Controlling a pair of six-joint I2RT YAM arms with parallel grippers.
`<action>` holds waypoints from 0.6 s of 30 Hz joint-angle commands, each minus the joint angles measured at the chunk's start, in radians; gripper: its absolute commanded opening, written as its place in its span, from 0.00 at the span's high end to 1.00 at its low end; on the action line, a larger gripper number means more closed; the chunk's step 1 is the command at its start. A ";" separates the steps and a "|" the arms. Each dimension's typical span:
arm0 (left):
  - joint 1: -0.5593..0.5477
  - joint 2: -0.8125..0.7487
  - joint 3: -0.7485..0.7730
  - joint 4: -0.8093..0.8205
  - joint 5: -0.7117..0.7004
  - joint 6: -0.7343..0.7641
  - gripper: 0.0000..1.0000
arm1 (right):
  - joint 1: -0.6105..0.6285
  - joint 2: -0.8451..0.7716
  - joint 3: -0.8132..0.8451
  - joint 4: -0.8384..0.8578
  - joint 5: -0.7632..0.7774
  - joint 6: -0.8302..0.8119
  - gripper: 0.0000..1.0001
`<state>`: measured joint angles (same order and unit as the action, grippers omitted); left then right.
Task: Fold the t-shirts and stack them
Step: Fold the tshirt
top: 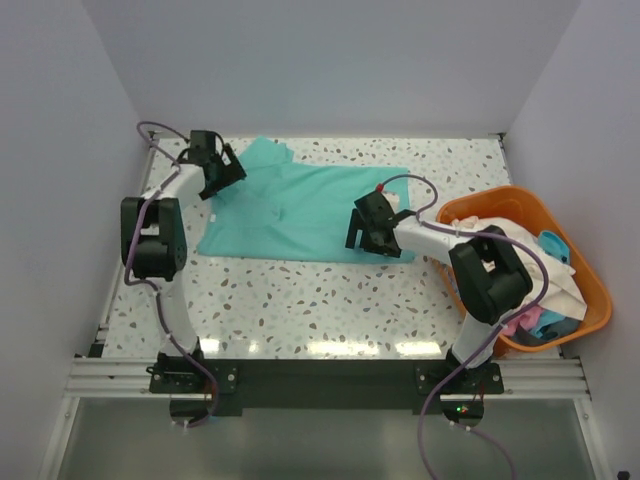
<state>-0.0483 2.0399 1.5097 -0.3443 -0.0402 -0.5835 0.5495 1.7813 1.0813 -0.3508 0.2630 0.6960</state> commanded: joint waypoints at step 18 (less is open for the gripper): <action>-0.079 -0.376 -0.330 0.022 -0.076 -0.058 0.00 | -0.003 -0.074 0.066 0.031 -0.001 -0.105 0.01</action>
<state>-0.1394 1.6363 1.2690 -0.3557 -0.1123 -0.6090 0.5488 1.7164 1.1328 -0.3614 0.2733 0.6296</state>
